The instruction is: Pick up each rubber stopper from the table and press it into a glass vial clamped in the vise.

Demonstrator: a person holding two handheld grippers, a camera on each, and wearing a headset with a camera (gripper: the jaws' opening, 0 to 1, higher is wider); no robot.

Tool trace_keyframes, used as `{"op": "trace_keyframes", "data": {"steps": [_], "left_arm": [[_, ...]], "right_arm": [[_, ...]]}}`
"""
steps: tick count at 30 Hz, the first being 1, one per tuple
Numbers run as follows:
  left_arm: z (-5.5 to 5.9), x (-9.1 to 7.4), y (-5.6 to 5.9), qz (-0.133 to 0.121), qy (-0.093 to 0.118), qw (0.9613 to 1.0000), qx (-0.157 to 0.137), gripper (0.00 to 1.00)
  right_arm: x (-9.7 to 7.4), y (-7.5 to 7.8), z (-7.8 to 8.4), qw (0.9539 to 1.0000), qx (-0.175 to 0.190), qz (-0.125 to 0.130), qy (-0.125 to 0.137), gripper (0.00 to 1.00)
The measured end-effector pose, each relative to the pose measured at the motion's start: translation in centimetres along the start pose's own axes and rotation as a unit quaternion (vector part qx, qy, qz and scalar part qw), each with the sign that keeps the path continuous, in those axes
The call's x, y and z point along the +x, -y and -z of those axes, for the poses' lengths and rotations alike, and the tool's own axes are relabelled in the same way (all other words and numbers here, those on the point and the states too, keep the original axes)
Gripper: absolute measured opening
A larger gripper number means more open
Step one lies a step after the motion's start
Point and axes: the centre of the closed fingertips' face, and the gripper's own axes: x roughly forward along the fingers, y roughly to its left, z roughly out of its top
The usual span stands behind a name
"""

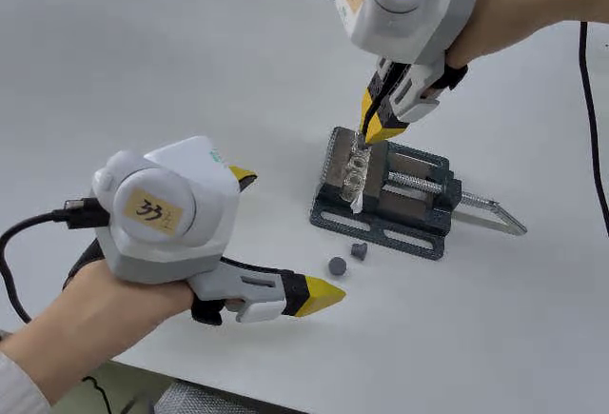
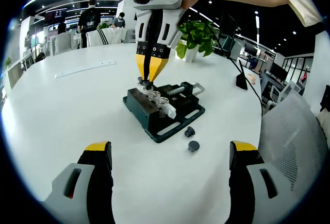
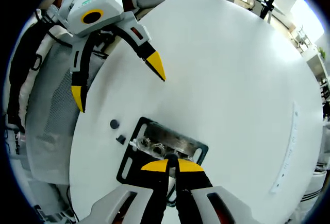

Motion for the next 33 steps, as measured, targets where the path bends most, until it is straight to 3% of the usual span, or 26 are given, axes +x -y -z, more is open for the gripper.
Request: {"op": "trace_keyframes", "data": {"steps": [15, 23, 33], "left_arm": [[-0.01, 0.19, -0.44, -0.004, 0.001, 1.0000, -0.007, 0.93], [-0.03, 0.32, -0.44, -0.003, 0.002, 1.0000, -0.009, 0.93], [-0.24, 0.48, -0.56, -0.005, 0.005, 0.9999, -0.010, 0.92]], "right_arm": [[0.12, -0.19, 0.00, 0.9999, 0.011, 0.010, 0.002, 0.00], [0.04, -0.17, 0.05, 0.9991, 0.040, 0.009, 0.010, 0.00], [0.21, 0.23, 0.09, 0.9985, 0.047, 0.029, 0.006, 0.00]]}}
